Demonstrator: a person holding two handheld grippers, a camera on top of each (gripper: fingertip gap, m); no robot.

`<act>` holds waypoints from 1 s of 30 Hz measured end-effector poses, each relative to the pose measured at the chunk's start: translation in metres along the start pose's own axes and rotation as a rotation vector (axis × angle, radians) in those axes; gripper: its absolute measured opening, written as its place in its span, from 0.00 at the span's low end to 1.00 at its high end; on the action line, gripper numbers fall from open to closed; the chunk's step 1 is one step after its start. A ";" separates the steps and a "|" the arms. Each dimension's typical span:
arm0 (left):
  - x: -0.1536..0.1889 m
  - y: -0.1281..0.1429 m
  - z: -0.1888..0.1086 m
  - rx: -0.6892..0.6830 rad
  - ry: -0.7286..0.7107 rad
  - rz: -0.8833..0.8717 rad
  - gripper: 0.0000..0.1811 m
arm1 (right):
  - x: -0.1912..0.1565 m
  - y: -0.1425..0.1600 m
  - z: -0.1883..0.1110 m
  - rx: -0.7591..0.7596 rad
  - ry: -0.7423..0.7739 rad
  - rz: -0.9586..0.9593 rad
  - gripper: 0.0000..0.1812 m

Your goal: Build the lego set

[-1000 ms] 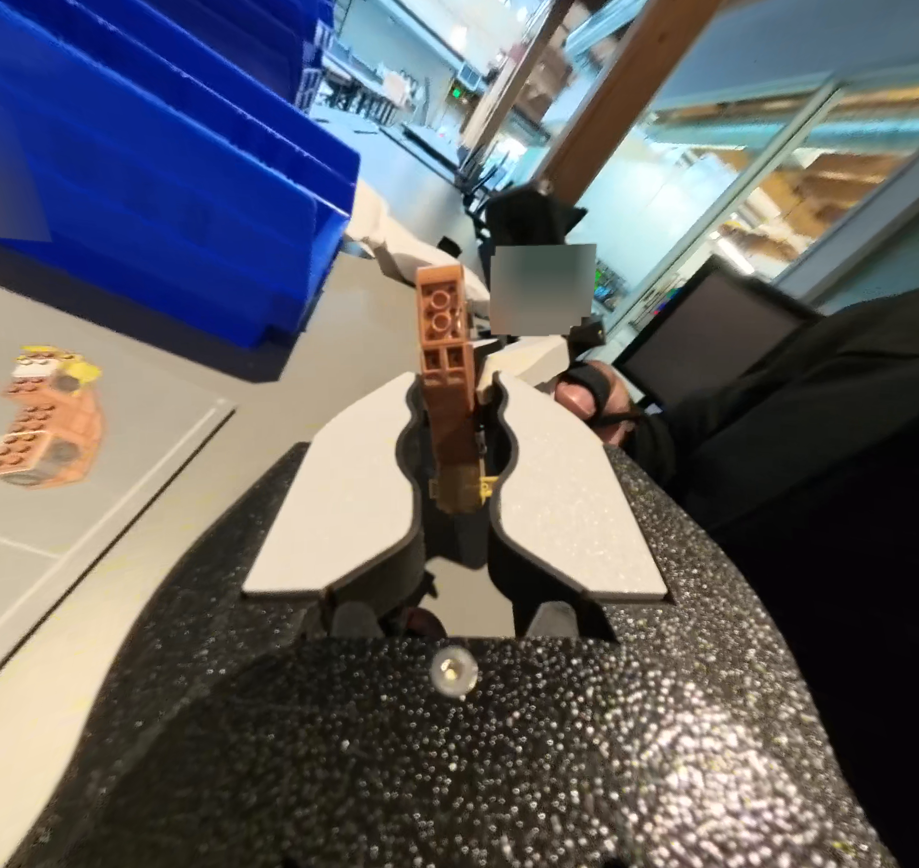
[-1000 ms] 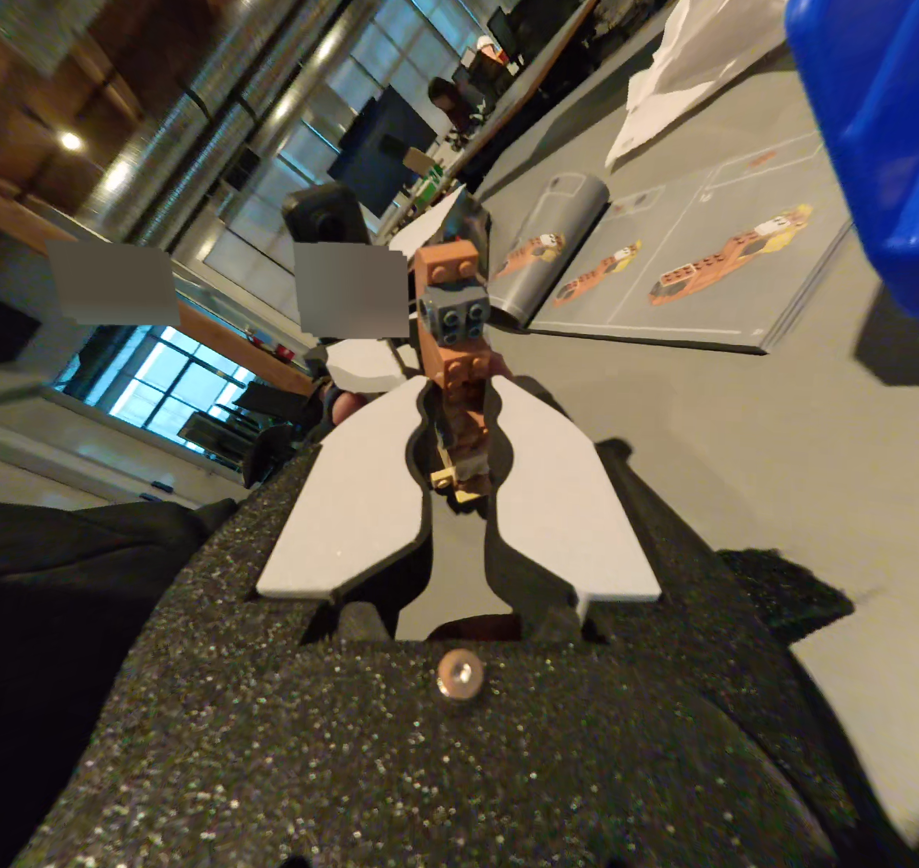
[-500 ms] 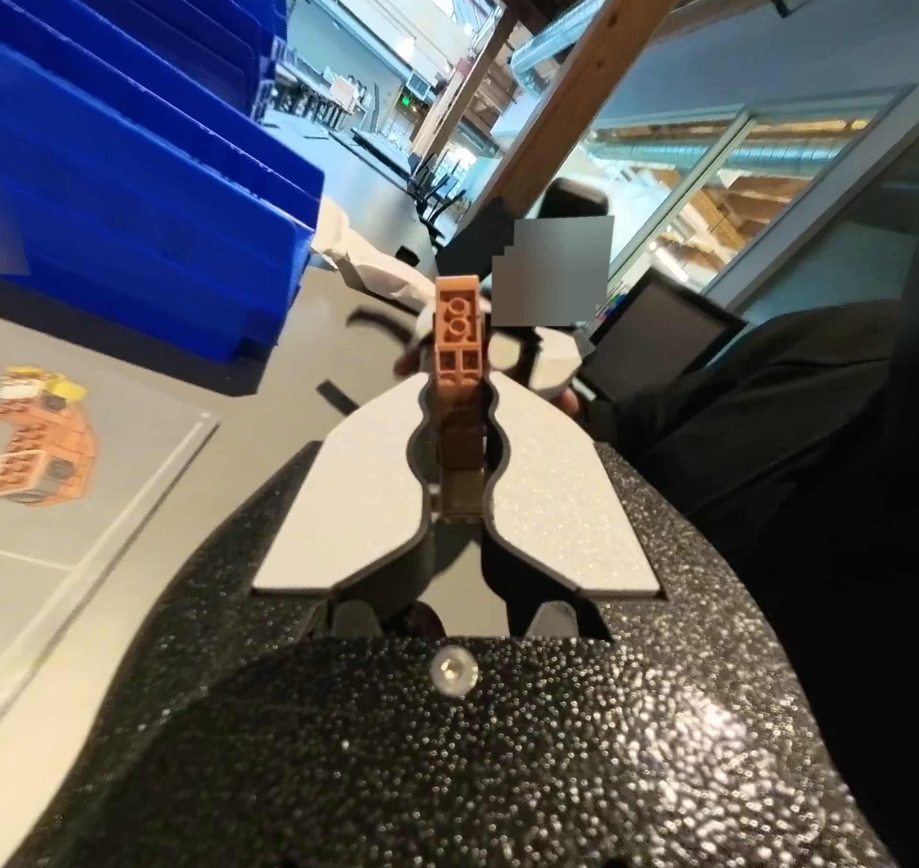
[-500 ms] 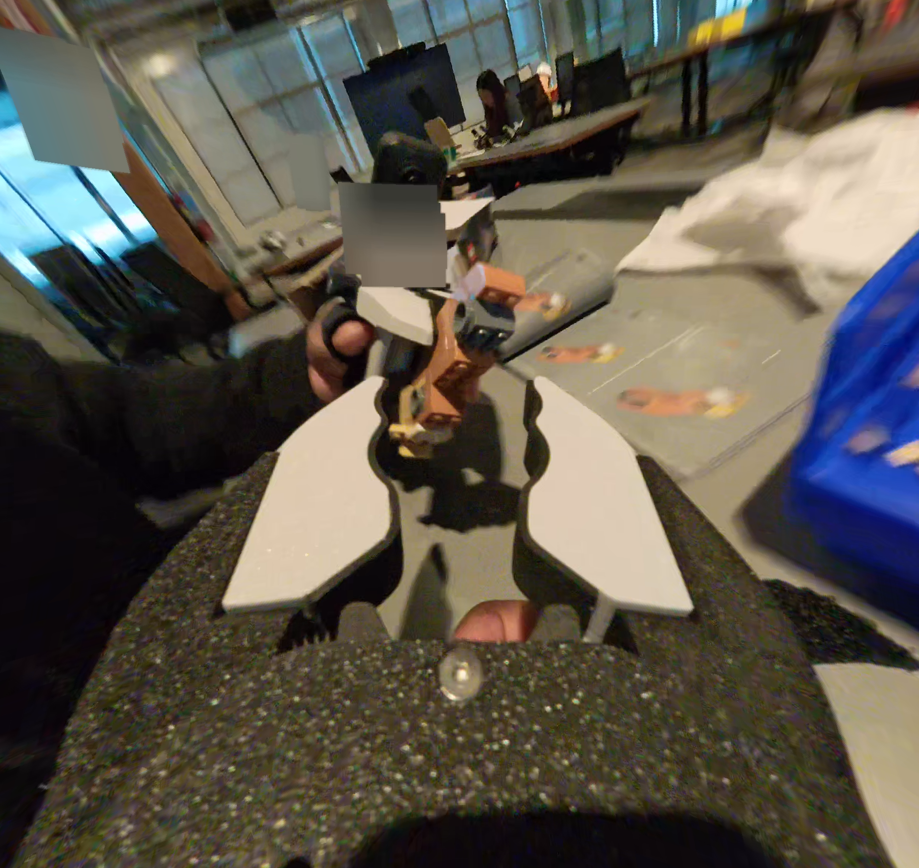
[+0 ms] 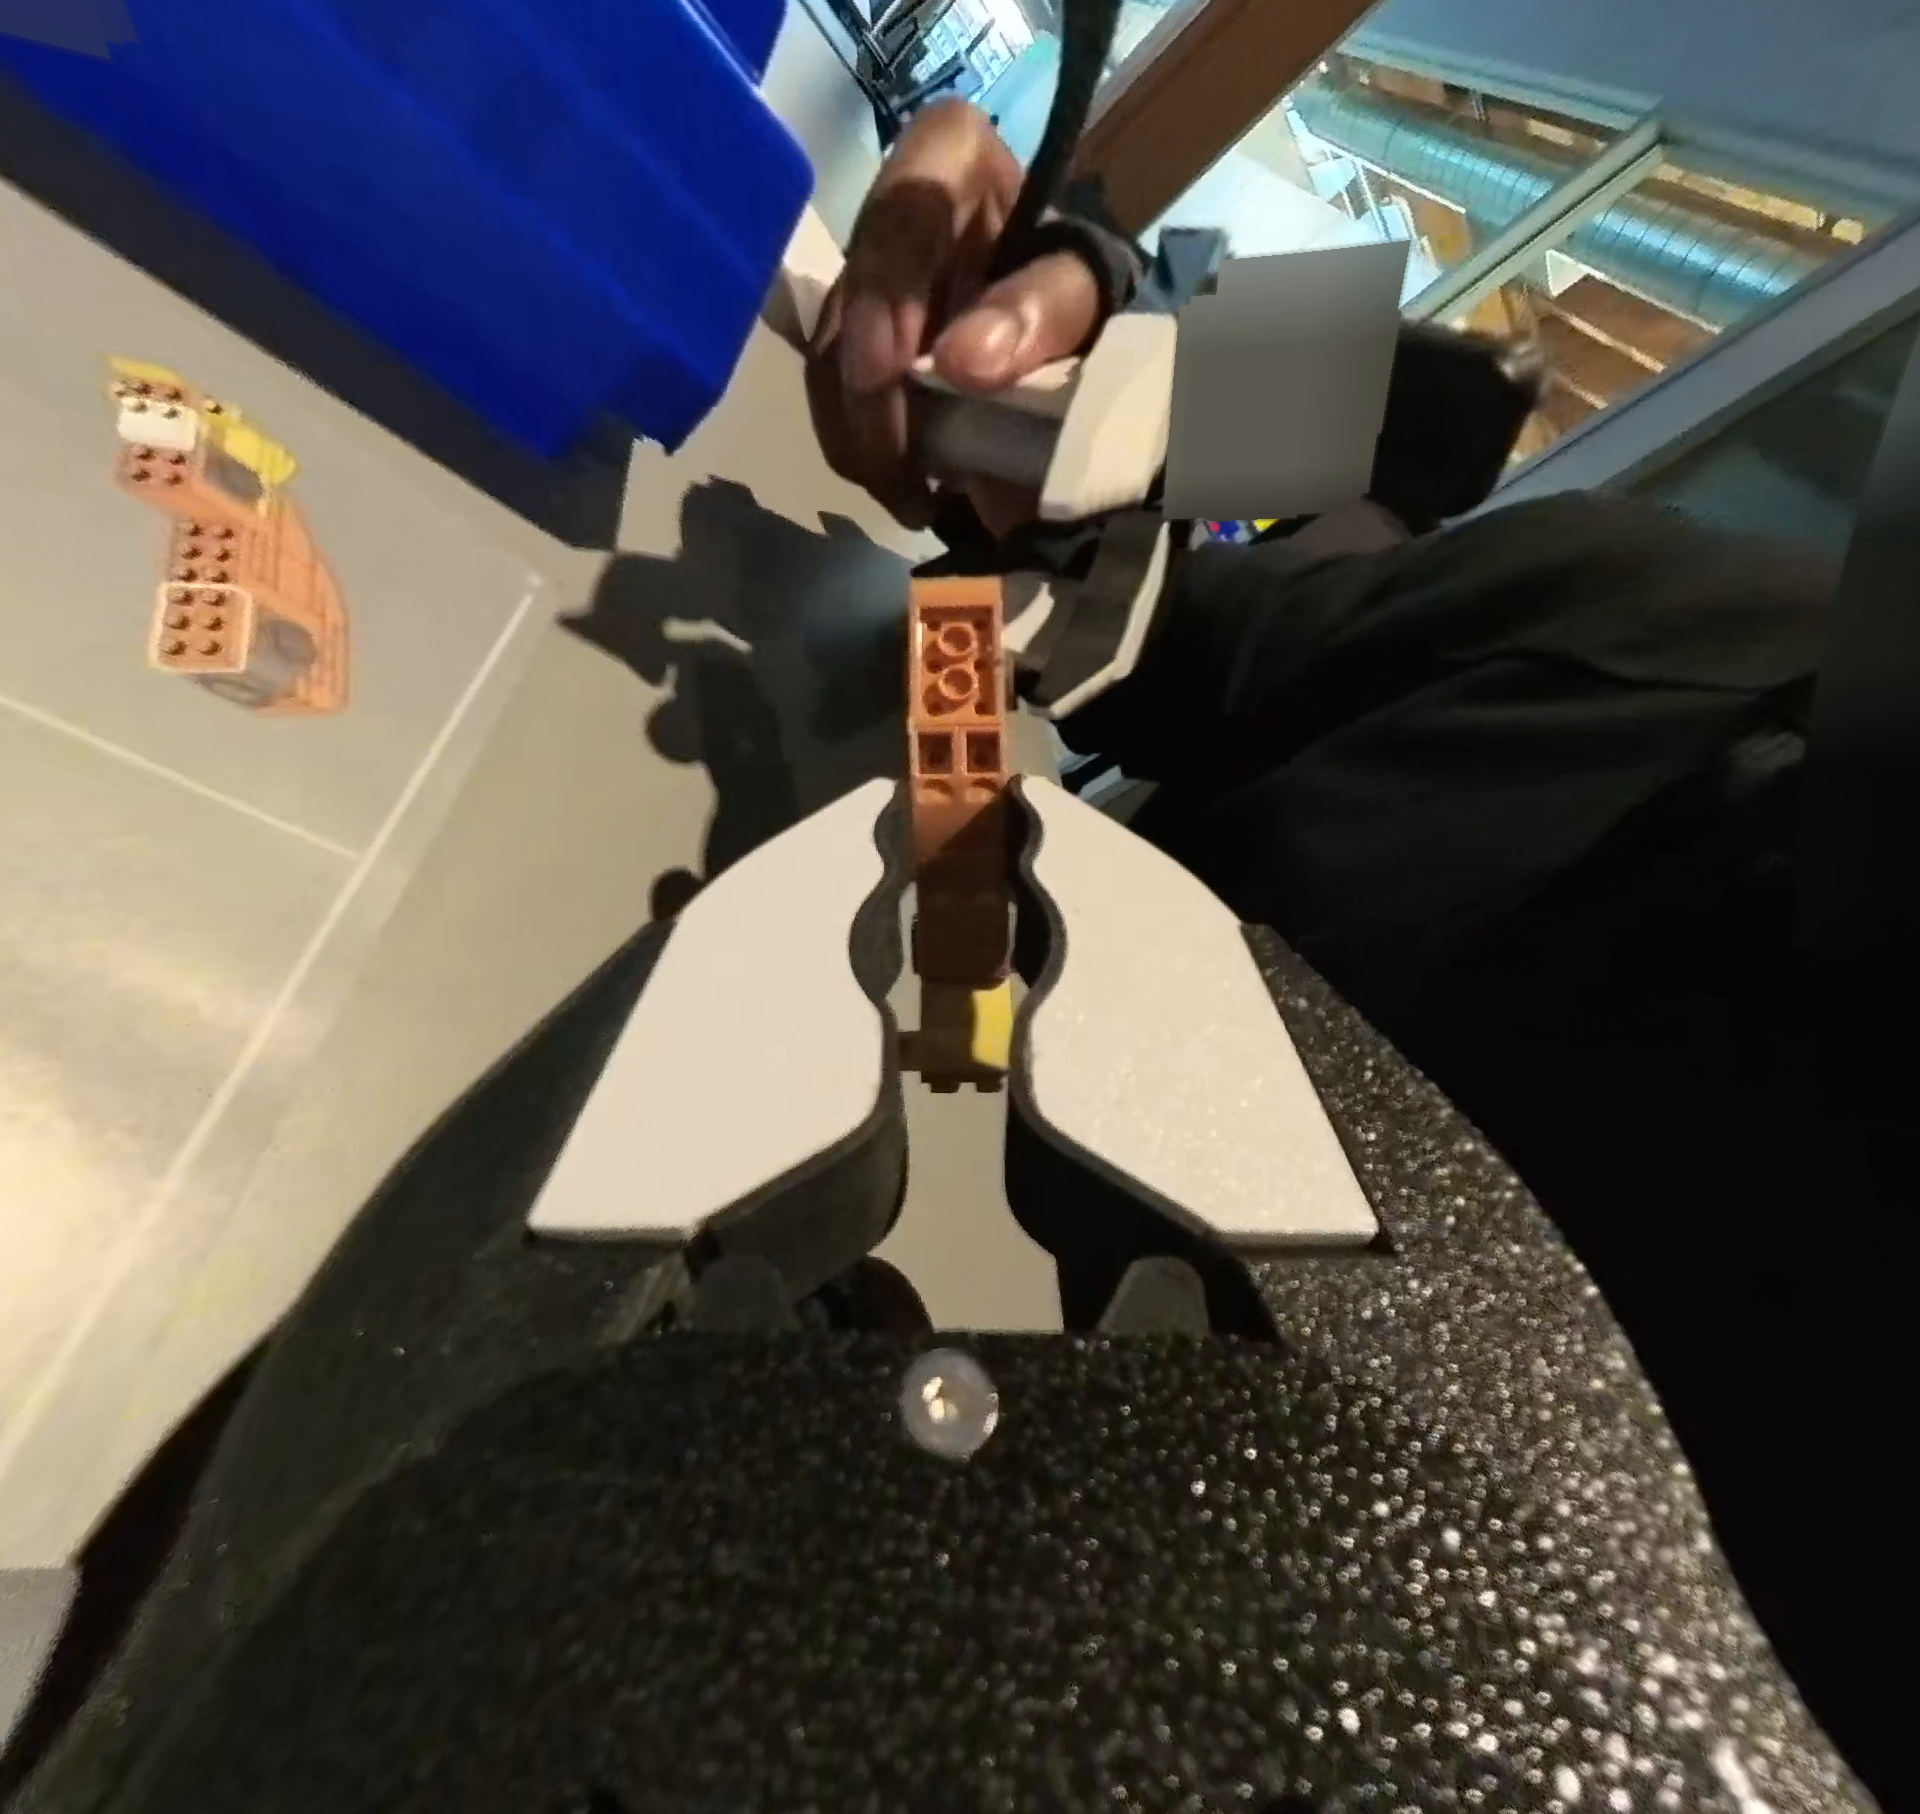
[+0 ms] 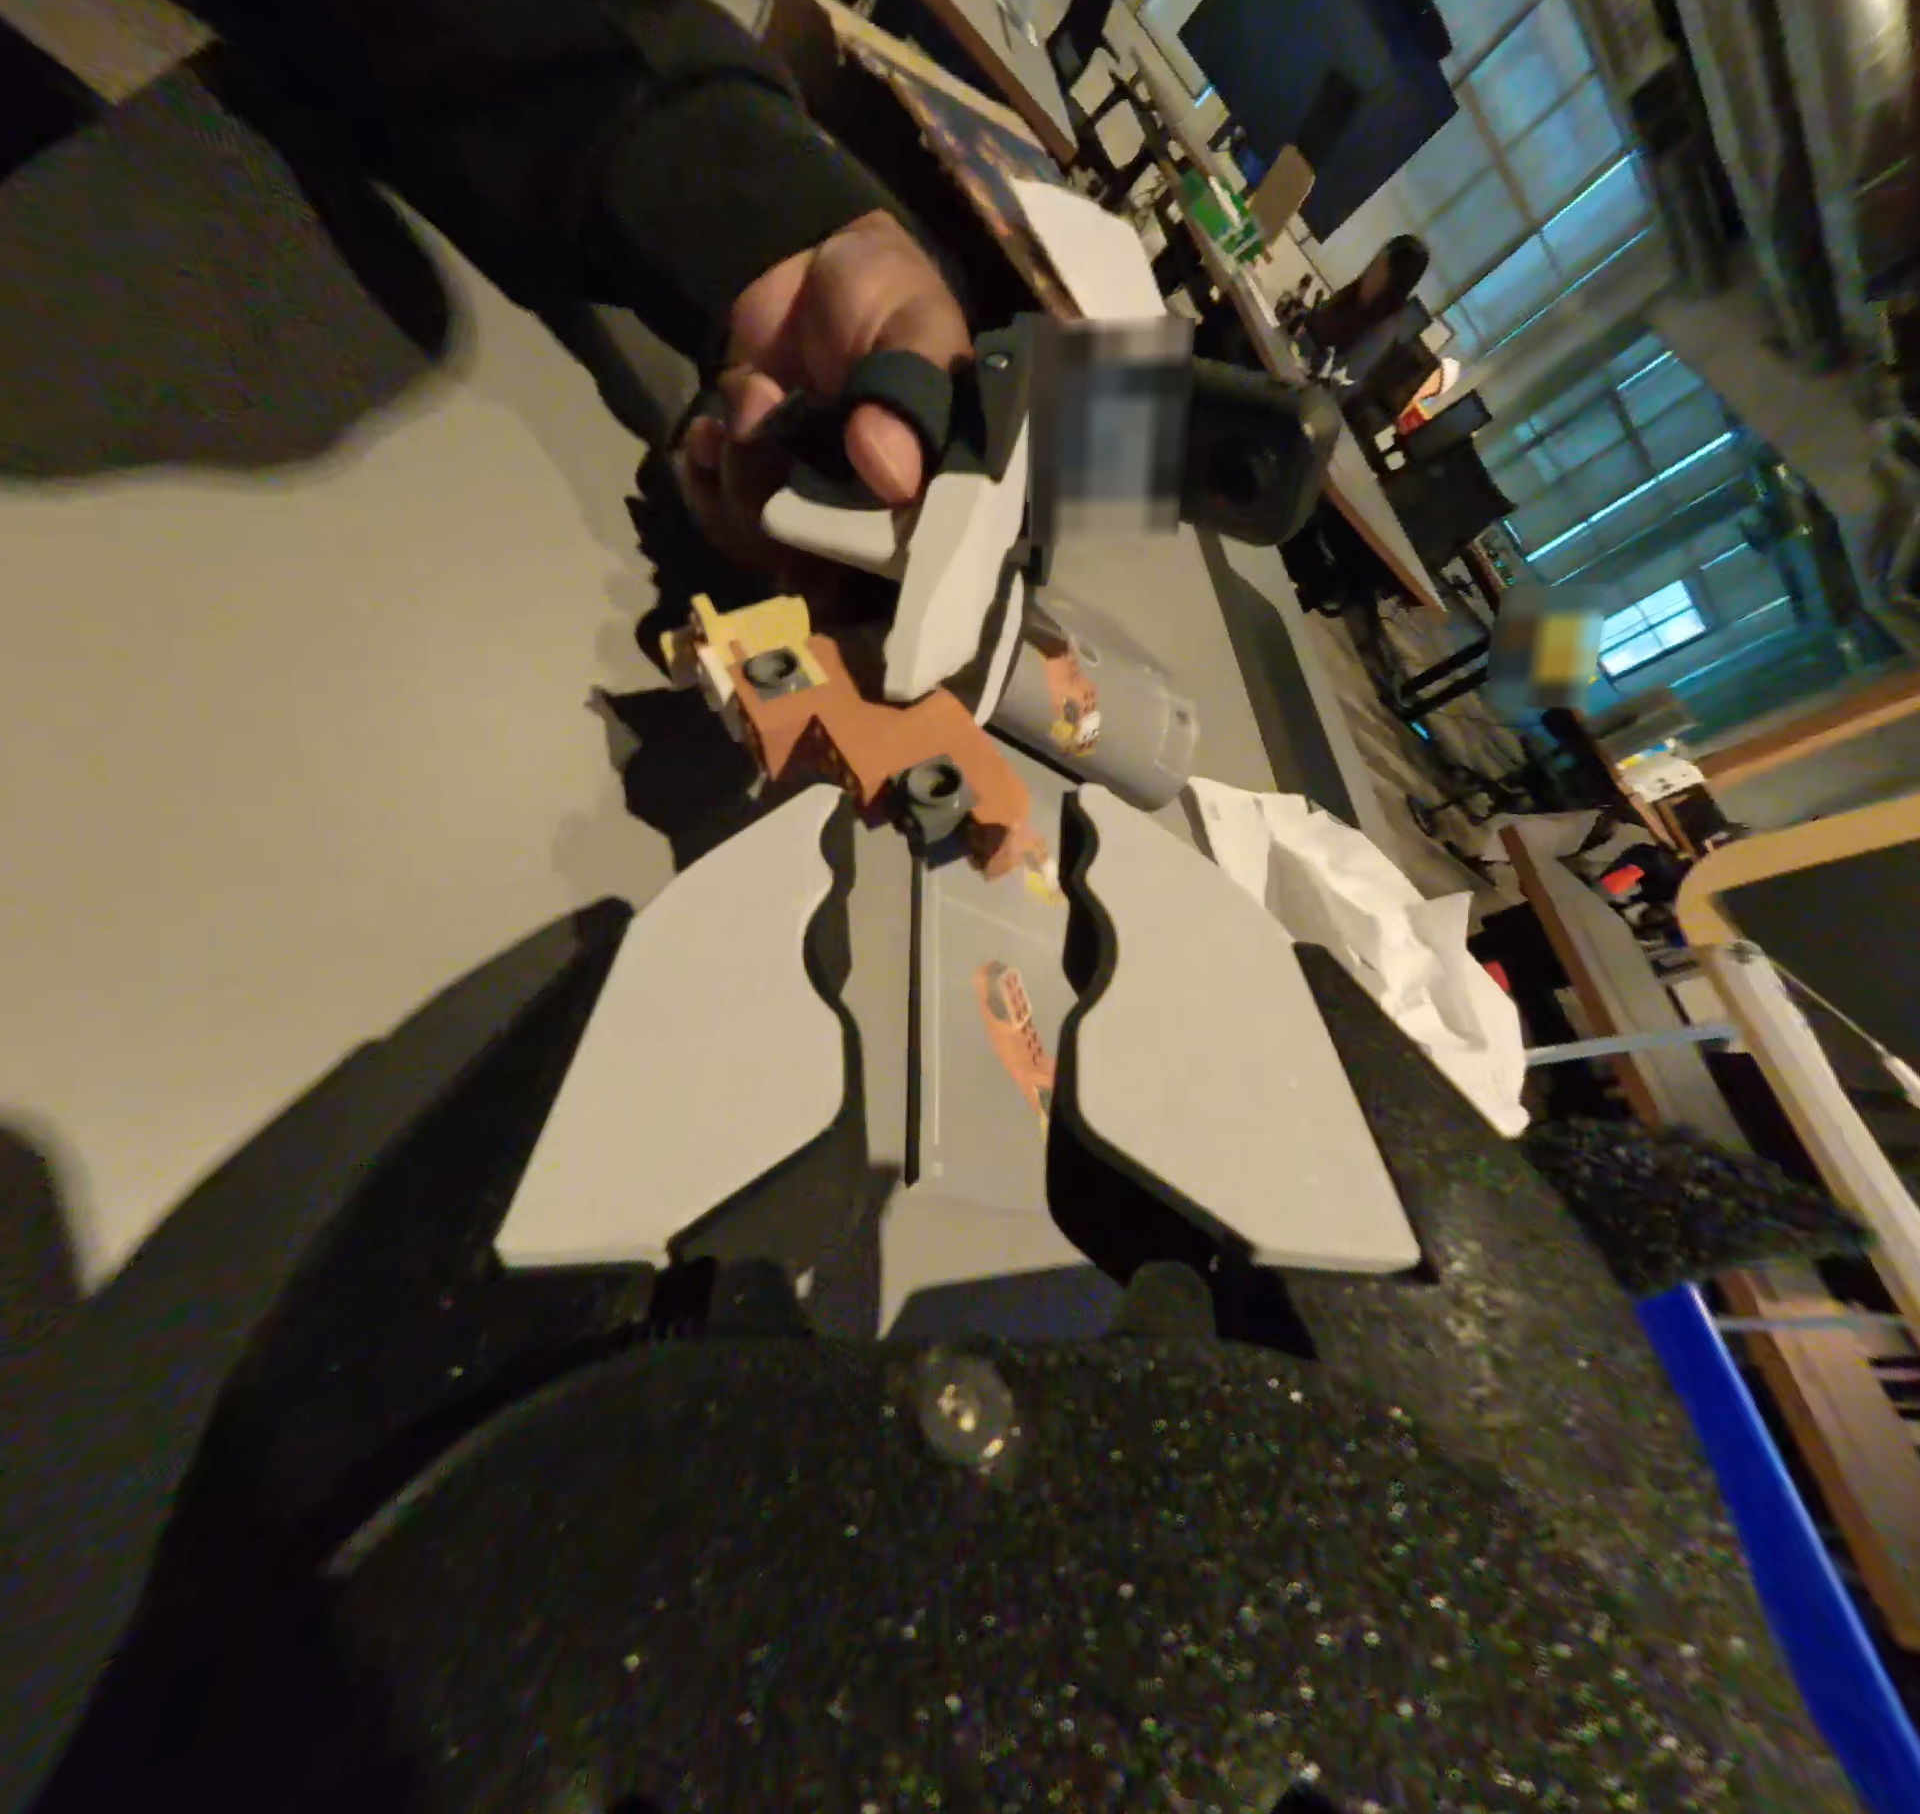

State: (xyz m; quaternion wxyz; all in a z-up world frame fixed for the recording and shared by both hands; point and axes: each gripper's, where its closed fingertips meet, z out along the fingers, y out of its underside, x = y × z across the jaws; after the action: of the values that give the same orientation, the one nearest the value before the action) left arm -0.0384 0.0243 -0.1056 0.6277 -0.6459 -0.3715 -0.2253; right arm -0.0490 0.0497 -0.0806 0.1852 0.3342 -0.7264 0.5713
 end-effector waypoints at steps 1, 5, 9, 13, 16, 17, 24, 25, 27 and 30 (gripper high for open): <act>0.000 0.000 0.000 0.006 0.007 -0.015 0.09 | 0.002 0.004 0.001 -0.006 0.023 -0.008 0.21; 0.004 0.000 0.002 0.019 0.039 -0.044 0.09 | 0.008 0.010 0.003 -0.026 0.073 -0.001 0.25; 0.002 0.002 0.004 0.012 0.040 -0.071 0.09 | 0.004 0.004 0.005 0.002 0.051 0.032 0.25; 0.002 0.003 0.005 0.005 0.031 -0.076 0.09 | -0.002 0.004 0.009 0.001 0.034 0.032 0.24; 0.002 0.007 0.007 -0.015 0.028 -0.070 0.09 | -0.007 0.005 0.011 -0.006 0.017 0.007 0.22; 0.002 0.008 0.008 -0.020 0.029 -0.070 0.09 | -0.008 0.005 0.011 -0.003 0.011 0.001 0.22; 0.007 0.014 0.011 -0.057 0.052 -0.061 0.09 | -0.015 0.006 0.010 -0.002 -0.016 -0.044 0.20; 0.008 0.015 0.012 -0.063 0.053 -0.060 0.09 | -0.015 0.007 0.010 -0.003 -0.018 -0.048 0.20; 0.008 0.016 0.013 -0.069 0.049 -0.060 0.09 | -0.017 0.007 0.009 0.003 -0.029 -0.047 0.20; 0.008 0.018 0.014 -0.079 0.045 -0.061 0.09 | -0.020 0.007 0.009 0.002 -0.040 -0.054 0.20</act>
State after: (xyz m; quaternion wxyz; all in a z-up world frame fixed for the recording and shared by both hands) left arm -0.0227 0.0409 -0.1128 0.6028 -0.6533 -0.3677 -0.2730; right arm -0.0385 0.0475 -0.1009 0.1857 0.3652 -0.7201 0.5599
